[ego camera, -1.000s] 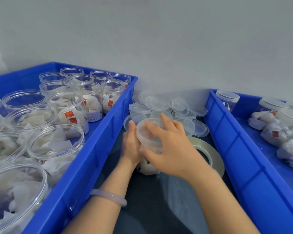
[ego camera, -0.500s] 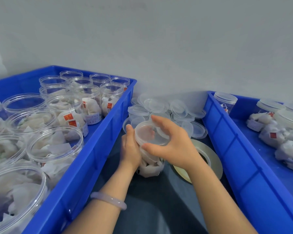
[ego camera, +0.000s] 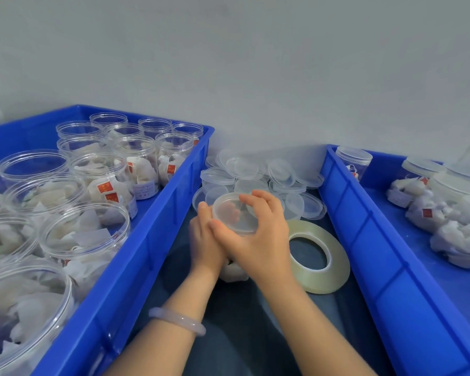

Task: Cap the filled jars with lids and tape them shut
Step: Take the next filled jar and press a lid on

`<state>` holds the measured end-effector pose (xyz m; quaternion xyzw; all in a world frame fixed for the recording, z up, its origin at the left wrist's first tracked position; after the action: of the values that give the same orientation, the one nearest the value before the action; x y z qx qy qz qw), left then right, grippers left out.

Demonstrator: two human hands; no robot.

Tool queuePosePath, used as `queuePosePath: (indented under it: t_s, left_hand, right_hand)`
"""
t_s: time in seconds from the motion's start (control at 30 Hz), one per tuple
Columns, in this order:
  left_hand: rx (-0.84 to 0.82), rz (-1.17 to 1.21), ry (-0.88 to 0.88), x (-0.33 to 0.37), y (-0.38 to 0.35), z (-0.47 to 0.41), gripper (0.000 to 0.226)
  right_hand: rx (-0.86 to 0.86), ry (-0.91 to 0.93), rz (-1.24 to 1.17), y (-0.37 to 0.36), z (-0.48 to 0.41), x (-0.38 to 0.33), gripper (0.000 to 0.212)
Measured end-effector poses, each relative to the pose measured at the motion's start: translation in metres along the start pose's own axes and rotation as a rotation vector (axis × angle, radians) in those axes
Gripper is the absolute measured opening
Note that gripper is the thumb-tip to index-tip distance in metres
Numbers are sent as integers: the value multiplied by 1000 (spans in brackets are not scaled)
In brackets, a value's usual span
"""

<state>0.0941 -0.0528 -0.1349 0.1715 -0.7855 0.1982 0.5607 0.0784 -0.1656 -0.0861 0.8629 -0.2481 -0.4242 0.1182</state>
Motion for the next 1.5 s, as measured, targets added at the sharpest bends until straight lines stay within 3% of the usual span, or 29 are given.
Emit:
queuePosePath:
  t_s: [0.1, 0.2, 0.27, 0.33, 0.4, 0.53, 0.63, 0.7, 0.77, 0.83, 0.9, 1.03, 1.13, 1.33, 1.5]
  left_hand:
    - [-38, 115, 121, -9, 2, -6, 58]
    - [-28, 158, 167, -17, 4, -7, 53]
    - [-17, 153, 151, -17, 5, -6, 52]
    - [-18, 170, 163, -16, 3, -5, 55]
    - [-44, 178, 194, -17, 1, -3, 61]
    - [-236, 269, 285, -19, -7, 7, 68]
    - [-216, 189, 216, -16, -4, 13, 81]
    - [-49, 35, 17, 2, 7, 16, 66]
    - [103, -157, -318, 35, 20, 22, 42]
    - [66, -266, -640, 64, 18, 36, 32]
    - [-34, -337, -815, 82, 10, 50, 28]
    - [-191, -464, -865, 92, -5, 65, 36]
    - [-252, -472, -798, 91, -6, 63, 32]
    - [-274, -389, -749, 91, -4, 67, 19]
    - [-278, -471, -702, 89, -7, 66, 15]
  right_hand:
    - [-114, -18, -65, 1, 2, -3, 84]
    - [-323, -202, -127, 15, 12, 23, 98]
    - [-348, -298, 242, 42, 17, 57, 97]
    - [-514, -359, 679, 56, 26, 84, 96]
    - [-605, -368, 785, 52, 35, 95, 95]
    - [-466, -269, 581, 48, 33, 91, 66]
    - [-312, -217, 376, 57, 31, 80, 55]
    - [-196, -170, 234, 65, 32, 68, 47]
    - [-114, -133, 115, 72, 33, 56, 41]
    - [-49, -54, 71, 77, 34, 43, 38]
    - [-1, 22, 63, 79, 36, 30, 39]
    - [23, 140, 65, 77, 41, 9, 41]
    - [26, 172, 23, 75, 43, 4, 39]
    - [10, 169, 27, 70, 46, 3, 41]
    - [11, 158, 60, 67, 46, 2, 43]
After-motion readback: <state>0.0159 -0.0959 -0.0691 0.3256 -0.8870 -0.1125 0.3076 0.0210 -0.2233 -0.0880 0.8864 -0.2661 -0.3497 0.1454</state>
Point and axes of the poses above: each hand's wrist, its own z-axis away from the middle knuckle, its own y-axis out of the back of the hand, x = y × z, the point moved 6 cm from there along -z, towards the middle knuckle, and after that the axes turned 1 degree about -x, right-handed, at the moved point
